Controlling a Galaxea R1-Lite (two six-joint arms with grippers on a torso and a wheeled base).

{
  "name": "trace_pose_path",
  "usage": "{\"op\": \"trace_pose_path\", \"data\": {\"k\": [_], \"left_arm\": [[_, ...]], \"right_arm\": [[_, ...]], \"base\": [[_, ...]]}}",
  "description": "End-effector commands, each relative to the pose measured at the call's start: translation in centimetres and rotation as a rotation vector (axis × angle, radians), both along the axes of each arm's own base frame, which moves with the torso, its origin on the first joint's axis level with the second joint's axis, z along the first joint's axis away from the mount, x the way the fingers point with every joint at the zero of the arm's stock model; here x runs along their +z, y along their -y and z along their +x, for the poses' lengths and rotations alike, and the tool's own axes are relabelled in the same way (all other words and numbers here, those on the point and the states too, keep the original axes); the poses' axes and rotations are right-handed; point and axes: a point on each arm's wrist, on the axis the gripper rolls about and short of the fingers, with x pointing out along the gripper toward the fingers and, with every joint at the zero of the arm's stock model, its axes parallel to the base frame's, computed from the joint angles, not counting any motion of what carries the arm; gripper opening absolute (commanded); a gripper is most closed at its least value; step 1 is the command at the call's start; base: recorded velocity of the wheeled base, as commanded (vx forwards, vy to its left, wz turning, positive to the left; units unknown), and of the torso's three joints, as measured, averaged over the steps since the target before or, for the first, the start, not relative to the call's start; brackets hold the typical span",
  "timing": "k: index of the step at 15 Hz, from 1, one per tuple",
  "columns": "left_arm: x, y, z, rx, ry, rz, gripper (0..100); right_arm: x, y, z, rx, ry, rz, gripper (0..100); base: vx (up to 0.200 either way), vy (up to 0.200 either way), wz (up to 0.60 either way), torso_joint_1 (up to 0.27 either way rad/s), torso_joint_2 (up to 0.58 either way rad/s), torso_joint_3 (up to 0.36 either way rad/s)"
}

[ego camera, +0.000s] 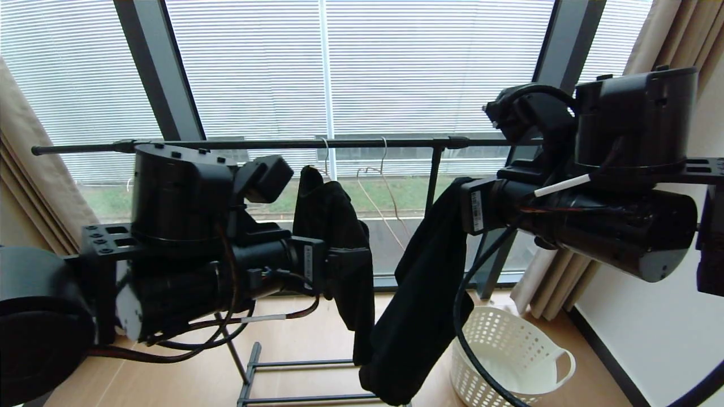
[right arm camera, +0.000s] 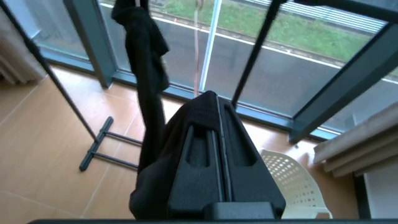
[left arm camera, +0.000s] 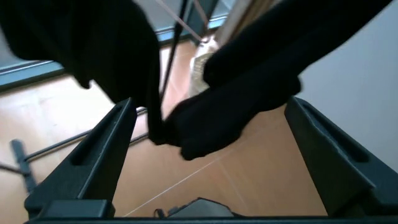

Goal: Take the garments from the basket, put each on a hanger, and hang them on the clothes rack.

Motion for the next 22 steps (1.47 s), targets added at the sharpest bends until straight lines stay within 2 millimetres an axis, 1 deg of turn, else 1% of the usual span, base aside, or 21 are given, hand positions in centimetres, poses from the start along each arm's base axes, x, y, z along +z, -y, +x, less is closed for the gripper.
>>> {"op": "trace_pose_path", "data": {"k": [1, 2, 4, 8, 10, 14, 15, 18, 22], "left_arm": [[-1.3, 2.5, 1.0, -0.045, -0.028, 0.021, 100], [-1.5, 3.6, 1.0, -0.07, -0.03, 0.02, 100], [-1.4, 4.8, 0.7, -0.099, -0.017, 0.005, 100], [-1.2, 6.4, -0.1, -0.154, -0.004, -0.007, 100], [-1.0, 7.1, -0.1, -0.165, 0.002, -0.014, 100], [-1.5, 8.4, 1.1, -0.152, -0.006, -0.02, 100], [-1.8, 8.8, 1.8, -0.14, -0.01, -0.02, 100], [-1.9, 8.8, 4.4, -0.054, 0.002, -0.032, 100], [-2.4, 8.9, 5.9, -0.013, 0.005, -0.022, 100]], "right_arm": [[-0.7, -1.4, 0.6, -0.002, -0.009, -0.019, 0], [-0.9, -1.9, 0.7, -0.011, -0.008, -0.026, 0], [-0.7, -2.4, 0.3, 0.0, -0.001, -0.023, 0], [-0.5, -3.2, -0.1, -0.006, 0.012, -0.026, 0], [-0.5, -3.1, -0.1, -0.008, 0.012, -0.024, 0], [-0.6, -3.2, -0.1, -0.016, 0.006, -0.003, 0], [-0.6, -3.1, -0.1, -0.022, 0.005, -0.002, 0], [-0.4, -2.9, -0.3, -0.034, 0.012, 0.001, 0], [0.1, -2.7, -0.6, -0.036, 0.021, 0.013, 0]], "base": [[0.0, 0.0, 0.0, 0.0, 0.0, 0.0], [0.0, 0.0, 0.0, 0.0, 0.0, 0.0], [0.0, 0.0, 0.0, 0.0, 0.0, 0.0], [0.0, 0.0, 0.0, 0.0, 0.0, 0.0], [0.0, 0.0, 0.0, 0.0, 0.0, 0.0], [0.0, 0.0, 0.0, 0.0, 0.0, 0.0], [0.0, 0.0, 0.0, 0.0, 0.0, 0.0], [0.0, 0.0, 0.0, 0.0, 0.0, 0.0], [0.0, 0.0, 0.0, 0.0, 0.0, 0.0]]}}
